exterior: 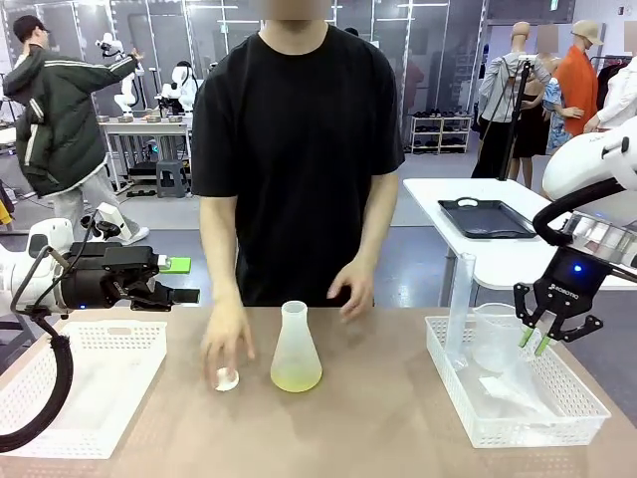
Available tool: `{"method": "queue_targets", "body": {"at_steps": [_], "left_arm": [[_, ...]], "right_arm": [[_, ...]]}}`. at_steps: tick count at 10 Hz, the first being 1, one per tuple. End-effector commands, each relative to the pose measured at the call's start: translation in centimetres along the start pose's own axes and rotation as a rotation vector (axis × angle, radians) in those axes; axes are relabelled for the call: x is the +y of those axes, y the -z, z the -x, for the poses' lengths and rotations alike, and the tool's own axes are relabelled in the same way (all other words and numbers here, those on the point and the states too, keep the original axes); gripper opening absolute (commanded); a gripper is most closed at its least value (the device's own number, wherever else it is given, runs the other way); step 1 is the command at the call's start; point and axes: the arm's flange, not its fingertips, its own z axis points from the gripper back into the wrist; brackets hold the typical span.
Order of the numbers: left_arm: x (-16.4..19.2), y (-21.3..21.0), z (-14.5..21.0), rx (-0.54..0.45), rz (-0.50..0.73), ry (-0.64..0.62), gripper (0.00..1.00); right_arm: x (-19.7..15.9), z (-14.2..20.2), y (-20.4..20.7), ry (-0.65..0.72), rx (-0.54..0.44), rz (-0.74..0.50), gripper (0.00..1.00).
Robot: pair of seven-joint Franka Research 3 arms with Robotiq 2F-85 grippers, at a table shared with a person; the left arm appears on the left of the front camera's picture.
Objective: Prepare the solutions needed for the experiment.
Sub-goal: Once the solution is in the Big flask , pick up the Plastic Funnel and place it back into the right Organizing basket, then when the human places the Big flask in the center of the table, pick up the Big flask and place it in the left Organizing basket.
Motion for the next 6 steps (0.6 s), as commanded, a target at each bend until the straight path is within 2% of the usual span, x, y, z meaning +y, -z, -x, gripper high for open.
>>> {"method": "queue_targets", "body": {"at_steps": [1, 6], "left_arm": [[-0.12, 0.08, -0.13, -0.013, 0.02, -0.008, 1.0], [-0.12, 0.08, -0.13, -0.013, 0.02, -0.008, 1.0]], "right_arm": [[-0.06, 0.02, -0.19, 0.001, -0.003, -0.004, 0.23], [-0.06, 0.02, -0.19, 0.001, -0.003, -0.004, 0.23]]}}
